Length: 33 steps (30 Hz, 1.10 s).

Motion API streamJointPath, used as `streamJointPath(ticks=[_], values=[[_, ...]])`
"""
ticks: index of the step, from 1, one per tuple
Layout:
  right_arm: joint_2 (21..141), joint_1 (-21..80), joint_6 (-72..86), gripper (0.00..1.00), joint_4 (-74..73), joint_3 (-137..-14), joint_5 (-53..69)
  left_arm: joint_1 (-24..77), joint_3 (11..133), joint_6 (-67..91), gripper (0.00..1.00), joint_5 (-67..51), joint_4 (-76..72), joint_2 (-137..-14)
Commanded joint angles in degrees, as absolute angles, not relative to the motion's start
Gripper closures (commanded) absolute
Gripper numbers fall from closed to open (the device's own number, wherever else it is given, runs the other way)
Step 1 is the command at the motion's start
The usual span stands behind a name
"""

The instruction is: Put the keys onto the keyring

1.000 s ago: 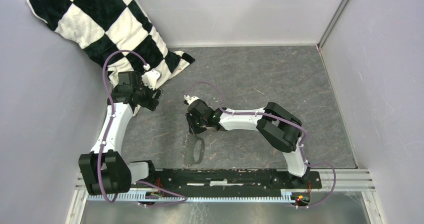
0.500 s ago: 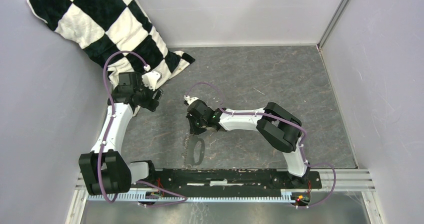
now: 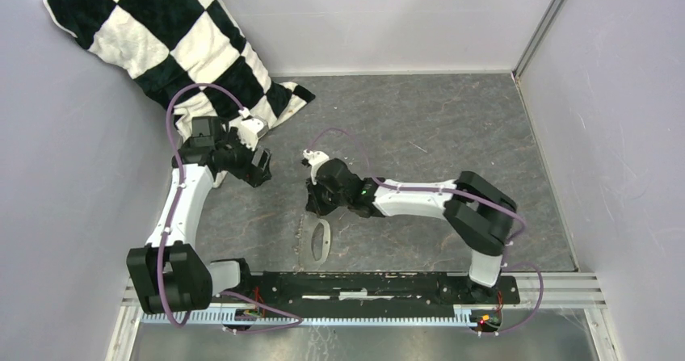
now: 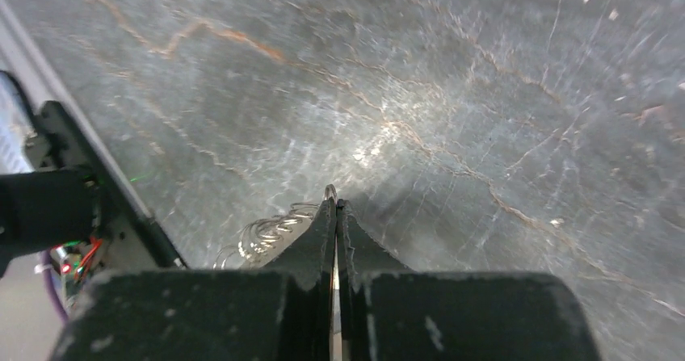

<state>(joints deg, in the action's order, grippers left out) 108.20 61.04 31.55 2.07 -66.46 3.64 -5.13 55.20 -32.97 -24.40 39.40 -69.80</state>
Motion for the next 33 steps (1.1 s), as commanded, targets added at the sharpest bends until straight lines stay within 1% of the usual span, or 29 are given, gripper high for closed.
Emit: streamJointPath(ticks=[1, 2, 4, 6, 7, 8, 12, 18, 24, 27, 29, 31, 33], values=[[97.0, 61.2, 23.2, 1.00, 11.1, -62.9, 3.9, -5.2, 61.5, -43.0, 0.04, -45.4, 51.3, -68.1], [94.8, 61.3, 21.1, 1.00, 12.2, -61.8, 4.6, -5.2, 62.7, -45.9, 0.03, -50.0, 54.7, -67.2], [90.9, 61.2, 18.2, 1.00, 14.0, -60.0, 7.0, -5.2, 65.7, -53.7, 0.02, -54.8, 62.6, -66.1], [87.2, 61.3, 15.6, 1.00, 15.1, -58.6, 9.9, -5.2, 68.9, -64.4, 0.02, -58.9, 72.1, -65.3], [85.1, 61.3, 14.3, 1.00, 16.1, -57.8, 12.1, -5.2, 70.3, -74.0, 0.02, -61.3, 78.7, -64.9], [83.6, 61.3, 13.1, 0.99, 16.8, -57.3, 13.3, -5.1, 71.4, -77.0, 0.02, -62.4, 83.3, -64.1], [77.3, 61.5, 8.4, 1.00, 20.5, -54.6, 18.6, -5.0, 75.0, -75.9, 0.09, -65.6, 84.0, -60.2], [72.8, 61.6, 1.6, 1.00, 21.1, -55.2, 21.1, -3.4, 85.1, -68.9, 0.13, -72.4, 83.9, -63.1], [69.1, 62.6, -6.1, 1.00, 21.3, -55.3, 18.7, 6.0, 81.8, -68.3, 0.14, -68.1, 83.9, -58.8], [66.7, 63.5, -10.4, 1.00, 23.4, -52.9, 16.7, 8.6, 79.6, -68.7, 0.18, -68.1, 83.0, -57.0], [65.5, 64.1, -12.7, 0.99, 25.1, -51.3, 15.5, 8.7, 78.1, -65.5, 0.22, -69.3, 78.3, -55.8], [65.1, 64.5, -14.6, 1.00, 25.4, -51.0, 14.4, 8.8, 76.2, -58.7, 0.26, -69.9, 69.8, -54.5], [65.1, 64.9, -16.3, 1.00, 25.4, -51.0, 13.2, 9.0, 73.8, -52.4, 0.27, -70.0, 61.4, -53.0]])
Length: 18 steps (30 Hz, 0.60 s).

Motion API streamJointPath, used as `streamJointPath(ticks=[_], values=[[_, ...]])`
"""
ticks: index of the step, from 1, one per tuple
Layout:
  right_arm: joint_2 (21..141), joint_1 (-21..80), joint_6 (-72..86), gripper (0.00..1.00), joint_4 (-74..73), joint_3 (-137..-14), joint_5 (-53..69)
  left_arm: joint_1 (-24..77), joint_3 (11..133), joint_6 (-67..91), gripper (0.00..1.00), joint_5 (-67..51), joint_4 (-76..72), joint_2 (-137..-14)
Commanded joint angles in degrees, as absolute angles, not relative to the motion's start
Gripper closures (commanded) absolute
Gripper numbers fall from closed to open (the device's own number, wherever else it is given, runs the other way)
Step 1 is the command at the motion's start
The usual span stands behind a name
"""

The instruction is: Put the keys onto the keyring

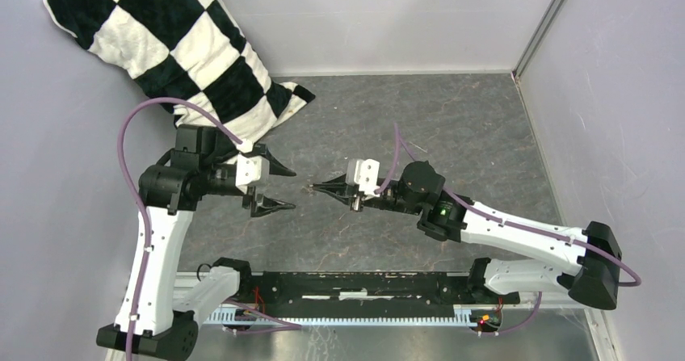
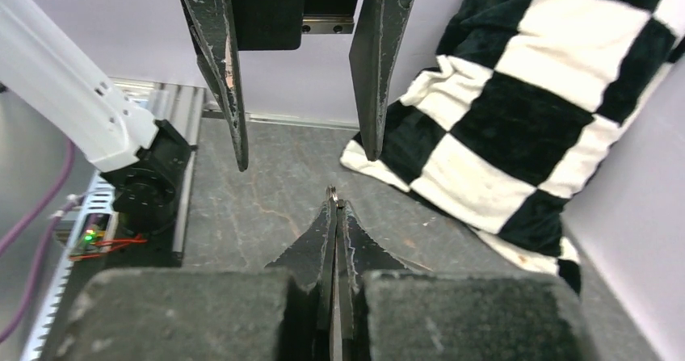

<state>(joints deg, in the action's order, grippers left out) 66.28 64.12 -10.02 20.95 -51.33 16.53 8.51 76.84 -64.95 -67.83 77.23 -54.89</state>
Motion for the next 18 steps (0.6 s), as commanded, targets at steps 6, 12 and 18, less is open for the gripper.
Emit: streamJointPath(ticks=[6, 12, 18], values=[[65.9, 65.6, -18.3, 1.00, 25.6, -52.0, 11.3, 10.5, 72.6, -46.5, 0.33, -70.8, 54.6, -53.3], [66.3, 67.3, -20.3, 1.00, 25.0, -53.4, 10.5, 11.8, 73.4, -46.0, 0.44, -71.4, 54.7, -54.4], [66.6, 69.0, -21.9, 1.00, 24.4, -54.6, 9.3, 14.5, 76.2, -51.1, 0.54, -70.2, 61.8, -55.0]])
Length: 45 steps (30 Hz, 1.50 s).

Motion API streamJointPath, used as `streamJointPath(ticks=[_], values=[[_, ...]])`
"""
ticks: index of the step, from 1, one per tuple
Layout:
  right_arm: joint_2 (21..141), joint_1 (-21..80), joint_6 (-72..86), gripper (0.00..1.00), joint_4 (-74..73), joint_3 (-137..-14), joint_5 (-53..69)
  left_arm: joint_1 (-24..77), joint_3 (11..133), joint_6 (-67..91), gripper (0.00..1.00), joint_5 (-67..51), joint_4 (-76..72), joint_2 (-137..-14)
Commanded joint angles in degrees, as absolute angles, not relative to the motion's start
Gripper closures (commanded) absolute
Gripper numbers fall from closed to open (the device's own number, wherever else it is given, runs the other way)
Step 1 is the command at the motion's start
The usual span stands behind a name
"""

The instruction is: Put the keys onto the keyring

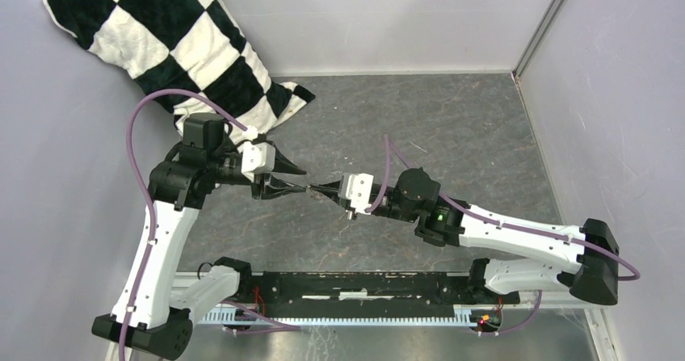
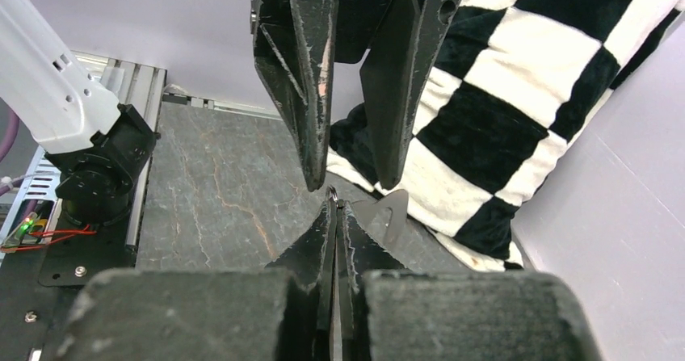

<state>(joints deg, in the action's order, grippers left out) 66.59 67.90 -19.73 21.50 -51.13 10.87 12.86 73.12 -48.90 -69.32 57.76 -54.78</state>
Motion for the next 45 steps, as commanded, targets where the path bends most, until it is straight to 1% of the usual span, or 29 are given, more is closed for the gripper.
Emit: streamJointPath(ticks=[1, 5, 8, 13, 18, 20, 22, 23, 24, 26, 28, 29, 31, 34, 37, 45], values=[[66.9, 69.2, -22.2, 1.00, 24.0, -55.0, 9.1, 14.9, 76.5, -52.8, 0.54, -69.7, 63.4, -55.1], [67.4, 69.7, -23.2, 0.99, 23.2, -55.6, 7.8, 16.1, 78.0, -63.2, 0.54, -67.2, 73.1, -55.9], [67.7, 69.9, -23.5, 1.00, 23.0, -56.0, 7.9, 16.3, 78.3, -66.7, 0.56, -65.6, 74.9, -56.5], [68.3, 70.6, -24.1, 1.00, 22.1, -56.9, 7.7, 16.4, 77.4, -65.7, 0.70, -64.3, 70.8, -55.9], [68.8, 71.3, -24.5, 0.99, 21.3, -57.5, 7.8, 16.4, 74.1, -57.0, 0.86, -63.3, 60.3, -53.0], [68.9, 71.4, -24.6, 1.00, 20.9, -57.6, 7.3, 16.3, 73.3, -57.7, 0.97, -63.5, 59.3, -52.0], [68.8, 71.4, -24.1, 0.98, 20.5, -57.6, 6.0, 16.3, 72.2, -59.2, 0.98, -63.3, 59.3, -50.9], [68.6, 71.4, -24.0, 0.93, 20.0, -57.7, 5.4, 16.4, 71.6, -60.3, 0.98, -63.2, 59.3, -50.3], [68.2, 71.4, -23.9, 0.83, 19.6, -57.6, 4.4, 16.4, 71.0, -62.7, 0.98, -63.3, 59.3, -49.4], [66.4, 71.4, -23.4, 0.59, 19.2, -56.6, 2.3, 16.3, 69.3, -67.7, 0.98, -63.6, 59.5, -47.6], [64.1, 71.3, -24.5, 0.46, 19.3, -54.5, 1.0, 16.3, 67.6, -72.4, 0.98, -64.3, 59.4, -45.5], [63.0, 71.2, -24.8, 0.42, 19.5, -53.3, 0.4, 16.3, 66.8, -73.8, 0.98, -65.0, 59.2, -44.5], [60.8, 71.0, -24.6, 0.38, 19.4, -51.9, 0.4, 16.3, 66.1, -73.0, 0.98, -66.0, 57.3, -43.6], [58.8, 70.3, -23.4, 0.39, 18.9, -50.5, 1.3, 16.3, 66.0, -71.1, 0.98, -68.1, 53.7, -42.8], [57.2, 70.0, -22.3, 0.44, 19.7, -48.5, 3.2, 16.3, 66.1, -68.8, 0.98, -70.5, 51.0, -41.5], [57.2, 69.6, -21.6, 0.53, 23.3, -47.9, 10.5, 16.3, 67.1, -72.2, 0.98, -74.2, 50.7, -40.5]])
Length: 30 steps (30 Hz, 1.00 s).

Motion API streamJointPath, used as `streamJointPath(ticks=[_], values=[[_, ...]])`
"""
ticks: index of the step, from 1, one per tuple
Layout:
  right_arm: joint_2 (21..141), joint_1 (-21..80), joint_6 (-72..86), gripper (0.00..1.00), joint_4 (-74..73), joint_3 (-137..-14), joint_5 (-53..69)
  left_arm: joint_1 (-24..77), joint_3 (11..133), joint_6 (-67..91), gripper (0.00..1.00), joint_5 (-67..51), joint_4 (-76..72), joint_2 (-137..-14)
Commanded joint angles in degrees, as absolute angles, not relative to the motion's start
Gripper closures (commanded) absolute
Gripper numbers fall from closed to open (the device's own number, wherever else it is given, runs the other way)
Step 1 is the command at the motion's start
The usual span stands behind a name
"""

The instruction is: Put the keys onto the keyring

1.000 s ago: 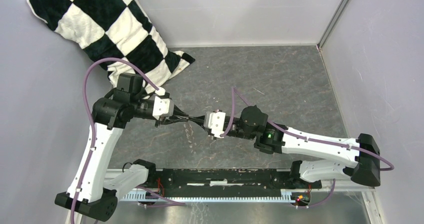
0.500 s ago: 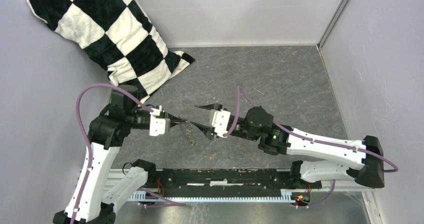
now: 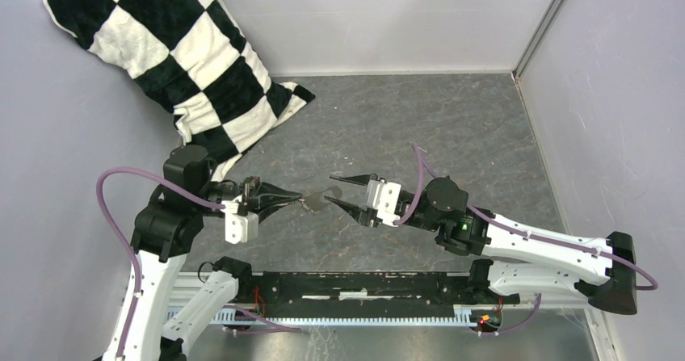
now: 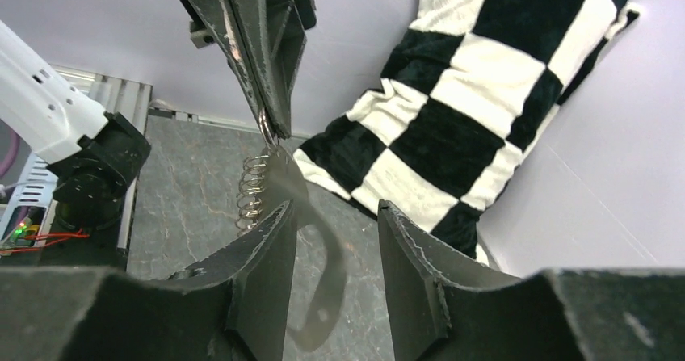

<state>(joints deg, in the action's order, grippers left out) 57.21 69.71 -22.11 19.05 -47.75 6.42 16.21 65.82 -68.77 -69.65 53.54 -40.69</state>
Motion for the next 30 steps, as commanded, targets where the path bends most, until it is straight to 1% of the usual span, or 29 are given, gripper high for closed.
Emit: streamJointPath(ticks=[1, 6, 9, 12, 13, 17, 24, 30], values=[[57.2, 69.6, -21.9, 0.53, 23.7, -47.9, 11.3, 16.3, 67.3, -72.3, 0.98, -74.7, 50.5, -40.6], [58.0, 69.6, -21.0, 0.54, 26.2, -48.4, 15.2, 16.3, 67.4, -68.5, 0.98, -76.2, 47.9, -40.8], [58.6, 69.6, -18.8, 0.56, 28.7, -48.3, 18.2, 16.3, 66.9, -56.9, 0.98, -76.8, 39.7, -40.9], [58.4, 69.6, -17.7, 0.63, 30.0, -47.9, 19.6, 16.3, 66.0, -46.0, 0.98, -77.5, 31.3, -41.0], [58.1, 69.6, -17.3, 0.64, 30.5, -47.5, 19.5, 16.3, 65.7, -43.2, 0.98, -77.7, 29.7, -41.0], [56.5, 69.6, -16.3, 0.62, 33.8, -45.6, 18.7, 16.3, 66.0, -35.5, 0.98, -79.6, 25.8, -42.1], [57.5, 69.5, -14.5, 0.60, 37.7, -45.4, 13.5, 16.3, 67.2, -32.2, 0.98, -82.2, 25.8, -44.1], [59.3, 68.8, -11.9, 0.61, 41.8, -45.7, 15.1, 16.3, 67.7, -31.4, 0.98, -82.8, 25.8, -44.9]])
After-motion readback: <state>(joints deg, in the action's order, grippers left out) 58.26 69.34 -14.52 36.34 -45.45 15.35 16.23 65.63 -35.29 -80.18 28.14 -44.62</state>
